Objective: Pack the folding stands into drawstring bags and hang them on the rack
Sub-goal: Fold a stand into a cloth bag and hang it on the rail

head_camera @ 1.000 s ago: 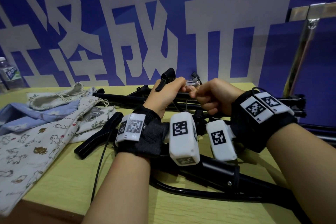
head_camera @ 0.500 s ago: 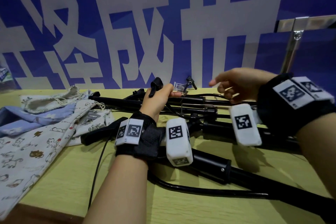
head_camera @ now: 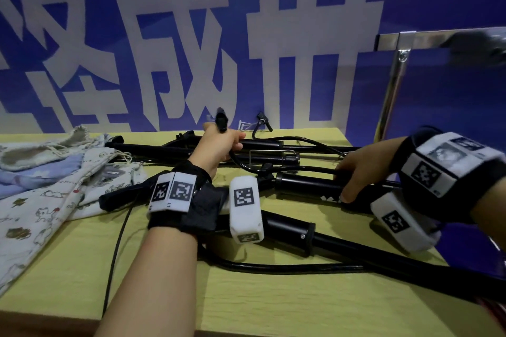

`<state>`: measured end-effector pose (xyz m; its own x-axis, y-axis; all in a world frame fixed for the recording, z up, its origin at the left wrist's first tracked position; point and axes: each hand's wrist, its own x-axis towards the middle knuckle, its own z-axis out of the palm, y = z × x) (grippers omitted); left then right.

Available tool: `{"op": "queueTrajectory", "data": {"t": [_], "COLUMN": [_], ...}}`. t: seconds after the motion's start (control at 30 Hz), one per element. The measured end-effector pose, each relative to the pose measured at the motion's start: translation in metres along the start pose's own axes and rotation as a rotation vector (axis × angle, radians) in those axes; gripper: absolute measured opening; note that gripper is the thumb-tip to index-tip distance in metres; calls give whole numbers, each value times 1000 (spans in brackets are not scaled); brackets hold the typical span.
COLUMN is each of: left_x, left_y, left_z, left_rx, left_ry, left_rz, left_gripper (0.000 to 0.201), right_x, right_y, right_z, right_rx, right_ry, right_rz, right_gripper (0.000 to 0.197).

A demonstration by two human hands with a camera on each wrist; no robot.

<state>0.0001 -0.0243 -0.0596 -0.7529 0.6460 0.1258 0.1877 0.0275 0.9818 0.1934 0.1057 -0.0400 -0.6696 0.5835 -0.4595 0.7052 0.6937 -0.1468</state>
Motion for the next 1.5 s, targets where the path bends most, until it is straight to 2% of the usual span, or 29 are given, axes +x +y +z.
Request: {"op": "queueTrajectory", "data": {"t": [0.1, 0.23, 0.4, 0.5, 0.57, 0.63, 0.7, 0.9, 1.0, 1.07, 1.23, 1.33, 1.5], "left_x": [-5, -9, -13, -12, -14, -17, -19, -22, -23, -24, -26, -26, -23], "left_y": [5, 6, 10, 13, 14, 13, 14, 15, 15, 15, 15, 14, 11], "left_z": [5, 8, 6, 13, 13, 8, 5, 8, 9, 10, 13, 14, 14], "left_rx": [117, 348, 633, 736, 812, 820, 786, 738, 780, 799, 852, 900, 986], "left_ry": [-78, -248, -361, -369, -421, -450, -414, -391, -410, -427, -459, -475, -497], "left_rz": [58, 150, 219, 217, 215, 261, 300, 395, 416, 413, 420, 411, 375], "left_gripper": [27, 31, 42, 57, 55, 41, 30, 26, 18, 14, 18, 21, 13], "right_x": [4, 8, 9, 10, 7, 3, -1, 0, 2, 2, 2, 4, 7], "right_y": [-12, -23, -21, -19, -18, -17, -15, -15, -14, -12, -9, -9, -16], "right_z": [3, 5, 6, 6, 4, 2, 0, 1, 2, 4, 11, 14, 17], "right_rx": [-176, -270, -286, -247, -242, -286, -304, -363, -478, -548, -663, -715, -798], "right_ry": [61, 88, 162, 264, 350, 438, 492, 624, 654, 668, 648, 654, 639], "right_rz": [-2, 9, -21, -43, -55, -79, -131, -361, -398, -428, -468, -472, -535], "right_gripper": [33, 22, 20, 21, 26, 35, 48, 76, 101, 110, 107, 98, 87]}}
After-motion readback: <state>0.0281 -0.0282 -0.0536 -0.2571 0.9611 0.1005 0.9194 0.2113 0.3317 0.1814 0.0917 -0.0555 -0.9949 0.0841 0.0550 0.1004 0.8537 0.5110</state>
